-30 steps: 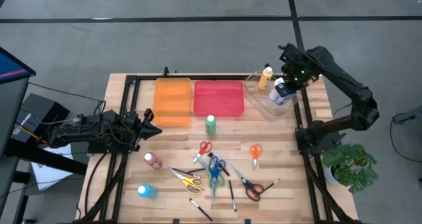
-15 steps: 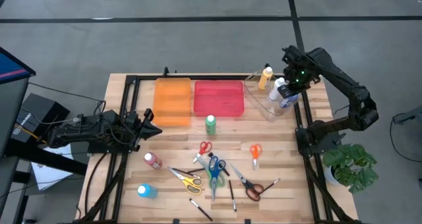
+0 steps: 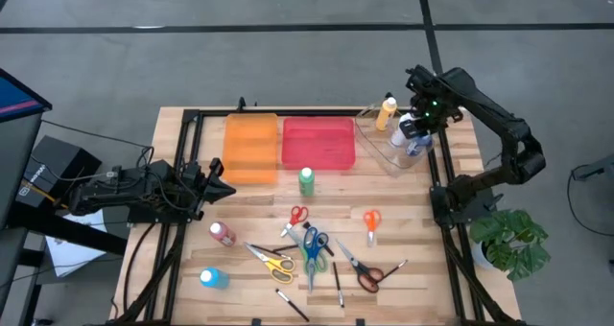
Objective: Pick & Place Paint Supplies
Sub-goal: Put the violet paint bottle into the transparent bin
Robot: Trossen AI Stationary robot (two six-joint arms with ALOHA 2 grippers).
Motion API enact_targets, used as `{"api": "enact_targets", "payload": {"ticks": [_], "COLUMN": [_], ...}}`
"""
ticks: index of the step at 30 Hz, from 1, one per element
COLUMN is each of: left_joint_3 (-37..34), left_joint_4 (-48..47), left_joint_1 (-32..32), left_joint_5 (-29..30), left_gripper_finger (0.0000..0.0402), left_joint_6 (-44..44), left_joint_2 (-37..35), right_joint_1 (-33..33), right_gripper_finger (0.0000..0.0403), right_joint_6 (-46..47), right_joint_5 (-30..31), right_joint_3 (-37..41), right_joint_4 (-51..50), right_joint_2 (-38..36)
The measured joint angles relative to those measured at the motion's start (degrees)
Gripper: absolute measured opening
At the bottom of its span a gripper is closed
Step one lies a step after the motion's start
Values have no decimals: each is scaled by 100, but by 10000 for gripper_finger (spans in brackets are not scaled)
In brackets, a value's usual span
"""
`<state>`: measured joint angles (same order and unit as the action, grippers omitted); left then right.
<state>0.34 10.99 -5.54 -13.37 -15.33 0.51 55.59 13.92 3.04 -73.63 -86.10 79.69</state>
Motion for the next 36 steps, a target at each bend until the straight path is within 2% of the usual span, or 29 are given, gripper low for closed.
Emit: {"api": "enact_targets", "payload": {"ticks": [7, 16, 23, 32, 36], "left_joint_3": [1, 2, 0, 1, 1], "left_joint_4": [0, 0, 0, 0, 0], "left_joint_1": [0, -2, -2, 0, -1], "left_joint_5": [2, 0, 0, 0, 1], "left_gripper_finger": [1, 1, 1, 1, 1], "left_joint_6": [-2, 0, 0, 0, -1], "left_joint_2": [2, 2, 2, 2, 1], "right_joint_1": [-44, -44, -42, -75, -167], "right_gripper_finger": [113, 113, 157, 163, 180], "right_joint_6": [10, 10, 10, 11, 10], "right_joint_5": [178, 267, 414, 454, 714], "right_joint_3": [4, 0, 0, 0, 0], "right_joint_4": [7, -1, 45, 86, 106], "right_joint_2": [540, 613, 613, 613, 613]}}
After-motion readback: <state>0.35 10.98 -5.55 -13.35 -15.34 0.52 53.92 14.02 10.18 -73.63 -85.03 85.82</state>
